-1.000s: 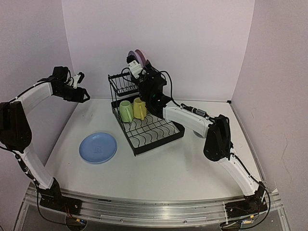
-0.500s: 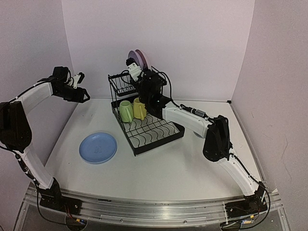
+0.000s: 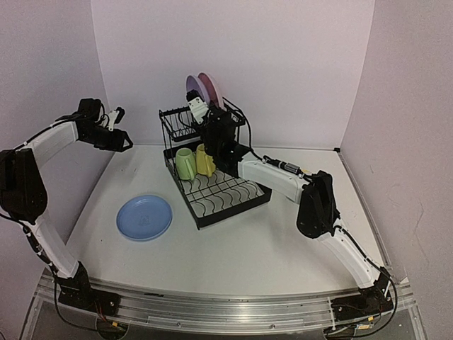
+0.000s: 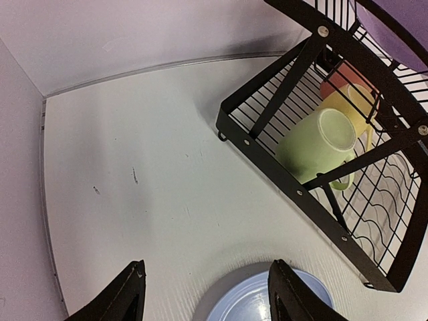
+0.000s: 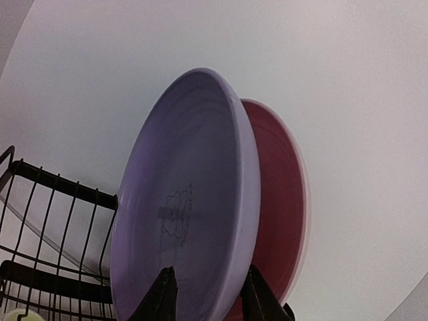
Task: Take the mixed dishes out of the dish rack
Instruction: Pick up the plate from the dish rack.
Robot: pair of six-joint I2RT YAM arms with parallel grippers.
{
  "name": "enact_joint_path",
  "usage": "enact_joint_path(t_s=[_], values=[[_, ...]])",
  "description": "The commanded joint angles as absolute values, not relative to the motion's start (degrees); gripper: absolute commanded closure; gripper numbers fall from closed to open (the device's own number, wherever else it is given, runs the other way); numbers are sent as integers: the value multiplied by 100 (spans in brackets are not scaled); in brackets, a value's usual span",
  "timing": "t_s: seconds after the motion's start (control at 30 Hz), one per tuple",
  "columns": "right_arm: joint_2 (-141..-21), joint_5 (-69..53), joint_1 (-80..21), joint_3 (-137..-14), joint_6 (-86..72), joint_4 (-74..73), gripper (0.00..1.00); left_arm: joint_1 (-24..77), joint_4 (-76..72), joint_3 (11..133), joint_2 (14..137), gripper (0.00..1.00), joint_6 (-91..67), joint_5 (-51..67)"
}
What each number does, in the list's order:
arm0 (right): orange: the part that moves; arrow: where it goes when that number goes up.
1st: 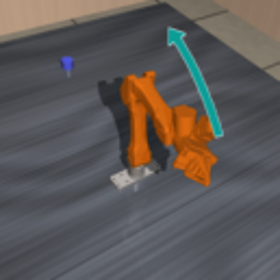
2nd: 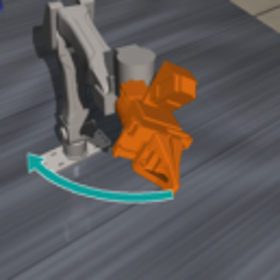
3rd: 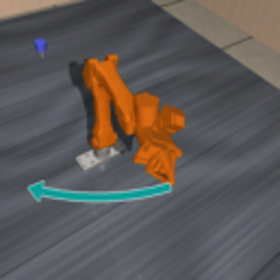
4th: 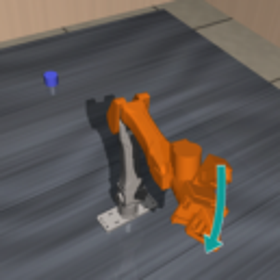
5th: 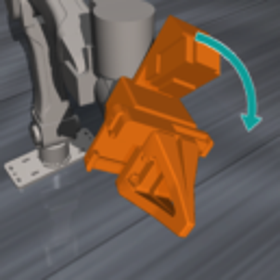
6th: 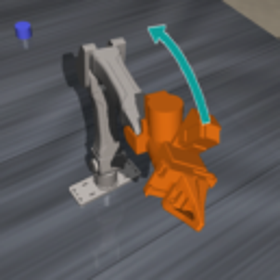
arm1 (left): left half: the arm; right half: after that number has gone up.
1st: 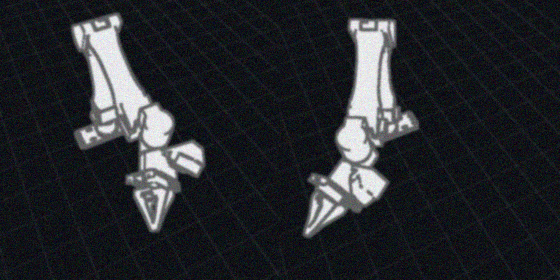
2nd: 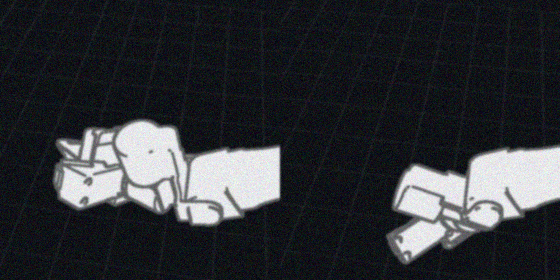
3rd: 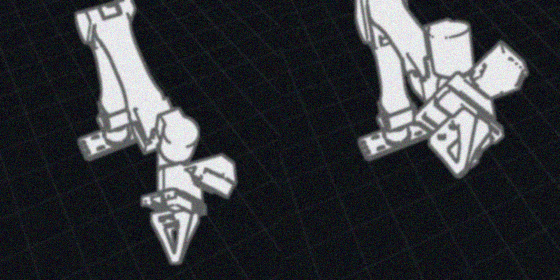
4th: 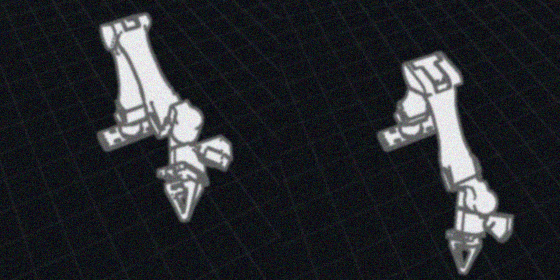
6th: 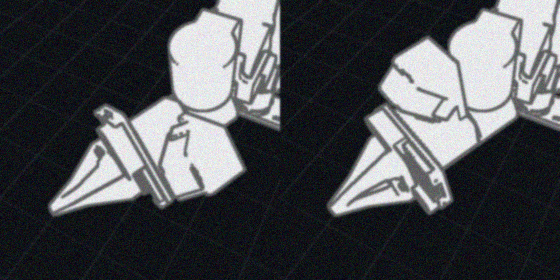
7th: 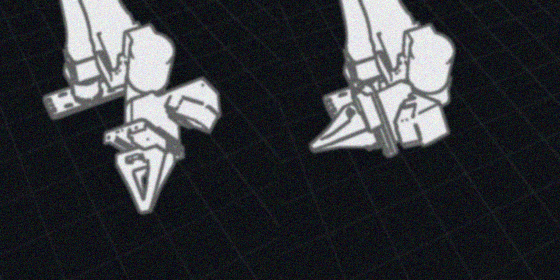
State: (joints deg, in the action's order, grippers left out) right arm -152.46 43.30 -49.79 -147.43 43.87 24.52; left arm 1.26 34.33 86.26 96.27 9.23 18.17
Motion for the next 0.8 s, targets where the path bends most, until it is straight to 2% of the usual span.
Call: enact_joint_path(t_s=[0.0,0.43,0.77], values=[[-15295,4236,-4935,-15065,3959,2474,76,158,3341,8920,9679,38,982,1898],[-15019,4385,-4938,-15039,3319,2594,99,158,3319,9046,9637,37,1079,1933],[-14463,4396,-4934,-14843,2498,2747,100,158,3246,9187,9650,37,1116,1960]])
